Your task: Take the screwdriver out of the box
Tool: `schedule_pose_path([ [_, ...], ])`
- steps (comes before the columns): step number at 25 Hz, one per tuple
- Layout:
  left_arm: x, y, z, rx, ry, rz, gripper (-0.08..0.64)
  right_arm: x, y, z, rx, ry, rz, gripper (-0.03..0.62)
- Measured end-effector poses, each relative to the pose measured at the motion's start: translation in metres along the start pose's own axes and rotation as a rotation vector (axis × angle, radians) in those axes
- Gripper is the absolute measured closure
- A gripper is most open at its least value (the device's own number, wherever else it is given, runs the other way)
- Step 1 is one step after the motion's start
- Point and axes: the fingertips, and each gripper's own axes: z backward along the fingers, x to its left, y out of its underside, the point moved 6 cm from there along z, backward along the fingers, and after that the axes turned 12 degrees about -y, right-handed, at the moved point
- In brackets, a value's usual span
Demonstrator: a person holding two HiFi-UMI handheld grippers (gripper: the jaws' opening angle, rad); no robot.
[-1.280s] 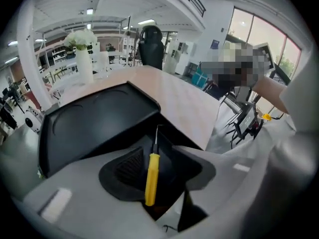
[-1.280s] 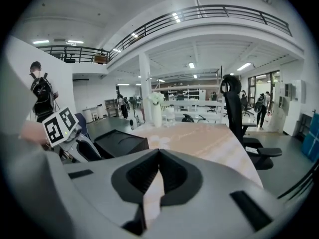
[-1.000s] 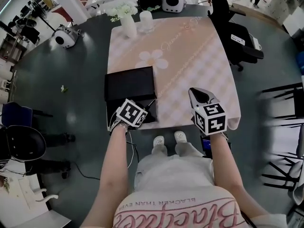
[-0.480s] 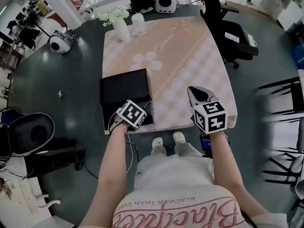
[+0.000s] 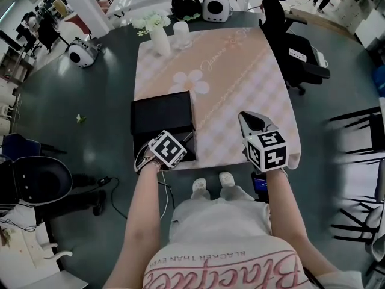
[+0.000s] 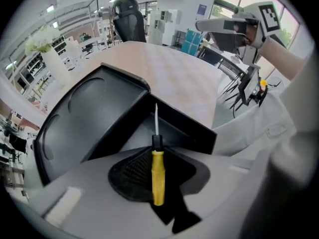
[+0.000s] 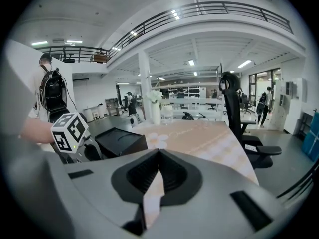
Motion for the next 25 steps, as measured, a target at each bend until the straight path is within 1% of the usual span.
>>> schedule_pose_path([
  [3, 0.002, 0.001, 0.012, -0.015, -0.013, -0.026, 0.477, 0.005, -0.004, -0.004, -0.002, -0.016, 0.012, 0.586],
  [6, 0.007, 0.0, 0.025, -0.046, -0.02, -0.023, 0.477, 0.008, -0.01, -0.008, -0.005, -0.031, 0.03, 0.586],
  [15, 0.02, -0.011, 0.066, -0.182, -0.078, 0.056, 0.477, 0.011, -0.037, -0.01, -0.043, -0.05, 0.083, 0.586],
  [17, 0.024, -0.013, 0.075, -0.225, -0.083, 0.086, 0.477, 0.012, -0.044, -0.01, -0.054, -0.054, 0.096, 0.586],
  [20, 0.031, -0.019, 0.094, -0.325, -0.083, 0.161, 0.477, 0.014, -0.056, -0.009, -0.068, -0.061, 0.119, 0.586],
  [25, 0.049, -0.03, 0.134, -0.492, -0.127, 0.287, 0.477, 0.025, -0.086, 0.0, -0.124, -0.076, 0.172, 0.586],
])
